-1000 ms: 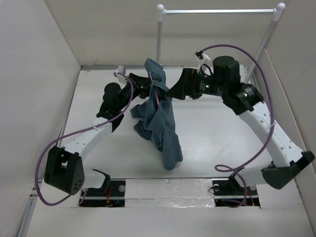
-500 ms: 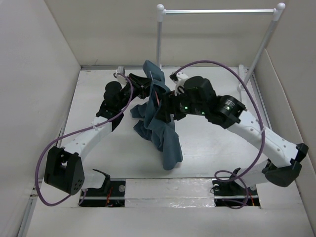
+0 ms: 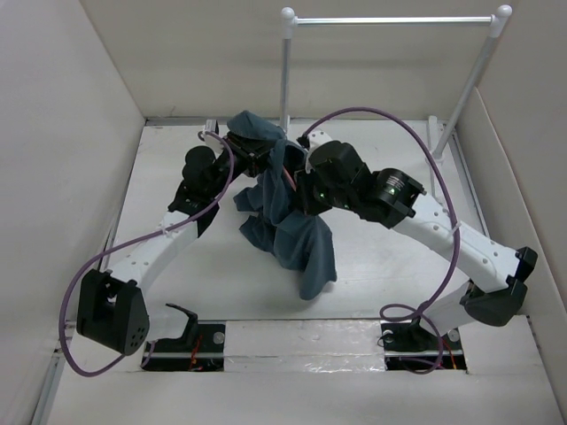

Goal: Place the t-shirt on the hanger

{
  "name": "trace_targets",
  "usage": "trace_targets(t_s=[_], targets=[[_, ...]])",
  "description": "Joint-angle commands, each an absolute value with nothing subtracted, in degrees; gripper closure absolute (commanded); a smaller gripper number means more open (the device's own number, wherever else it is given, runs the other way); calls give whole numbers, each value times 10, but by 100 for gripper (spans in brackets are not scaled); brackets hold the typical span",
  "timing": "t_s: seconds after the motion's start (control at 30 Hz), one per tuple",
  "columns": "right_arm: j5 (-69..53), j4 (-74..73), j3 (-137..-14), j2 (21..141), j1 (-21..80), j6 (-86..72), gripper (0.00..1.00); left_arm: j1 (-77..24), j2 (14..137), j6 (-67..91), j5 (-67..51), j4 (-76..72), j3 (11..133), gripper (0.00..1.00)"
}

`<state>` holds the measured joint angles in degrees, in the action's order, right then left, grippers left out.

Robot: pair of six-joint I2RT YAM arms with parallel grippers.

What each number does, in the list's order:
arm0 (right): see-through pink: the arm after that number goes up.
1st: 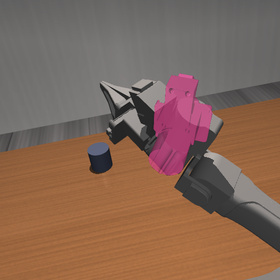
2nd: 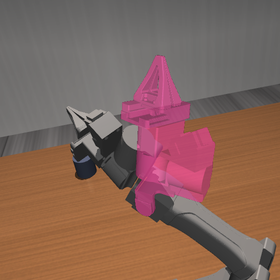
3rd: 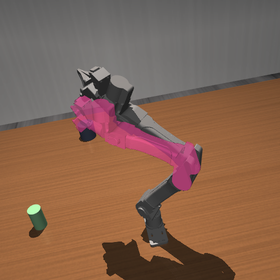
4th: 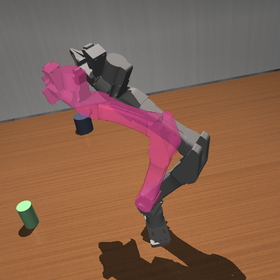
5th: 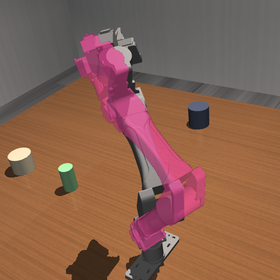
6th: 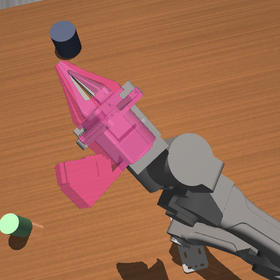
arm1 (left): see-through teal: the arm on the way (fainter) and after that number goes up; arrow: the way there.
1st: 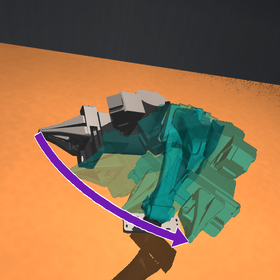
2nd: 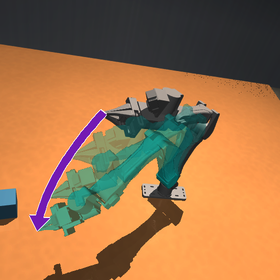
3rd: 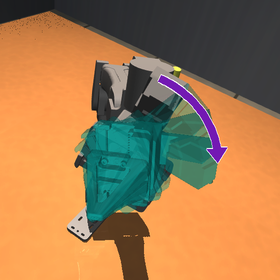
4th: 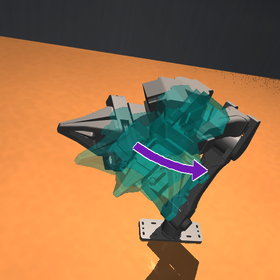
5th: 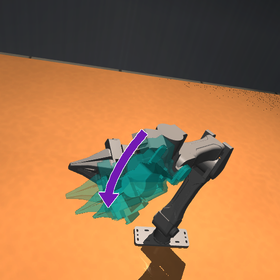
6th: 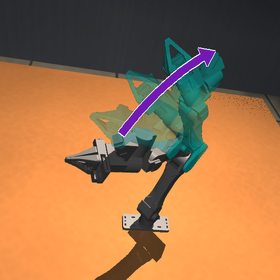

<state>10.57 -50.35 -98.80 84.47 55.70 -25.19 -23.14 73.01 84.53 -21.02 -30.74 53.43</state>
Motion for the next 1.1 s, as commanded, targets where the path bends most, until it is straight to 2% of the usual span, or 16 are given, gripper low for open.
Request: trace_targets(t_s=[0.0, 0.03, 0.07, 0.13, 0.17, 0.27, 0.3, 0.5, 0.6, 0.73, 0.93, 1.03, 1.07], targets=[[124, -477, -1020, 830, 570, -234, 100, -236, 693, 791, -214, -305, 558, 100], [117, -476, -1015, 825, 570, -227, 100, -229, 693, 723, -208, -273, 570, 97], [102, -481, -1013, 817, 570, -224, 100, -224, 696, 690, -204, -235, 602, 77], [89, -492, -1013, 810, 563, -221, 100, -213, 696, 635, -186, -176, 624, 54], [84, -497, -1005, 797, 557, -221, 100, -207, 692, 603, -173, -159, 636, 38], [63, -478, -979, 771, 541, -229, 100, -198, 680, 554, -132, -122, 670, 21], [56, -474, -963, 753, 530, -231, 100, -190, 679, 522, -110, -111, 681, 18], [5, -443, -939, 716, 505, -243, 100, -133, 711, 443, -61, -28, 754, 12], [-32, -433, -934, 705, 497, -243, 100, -85, 759, 461, -139, -35, 762, 11], [-48, -434, -935, 698, 484, -245, 100, -72, 808, 486, -185, -50, 778, 10], [-130, -408, -920, 687, 448, -261, 100, -72, 809, 562, -236, -227, 706, 7], [-152, -399, -918, 688, 443, -267, 100, -72, 808, 599, -240, -291, 683, 14], [-156, -397, -918, 687, 437, -267, 100, -72, 806, 610, -242, -311, 666, 24]])
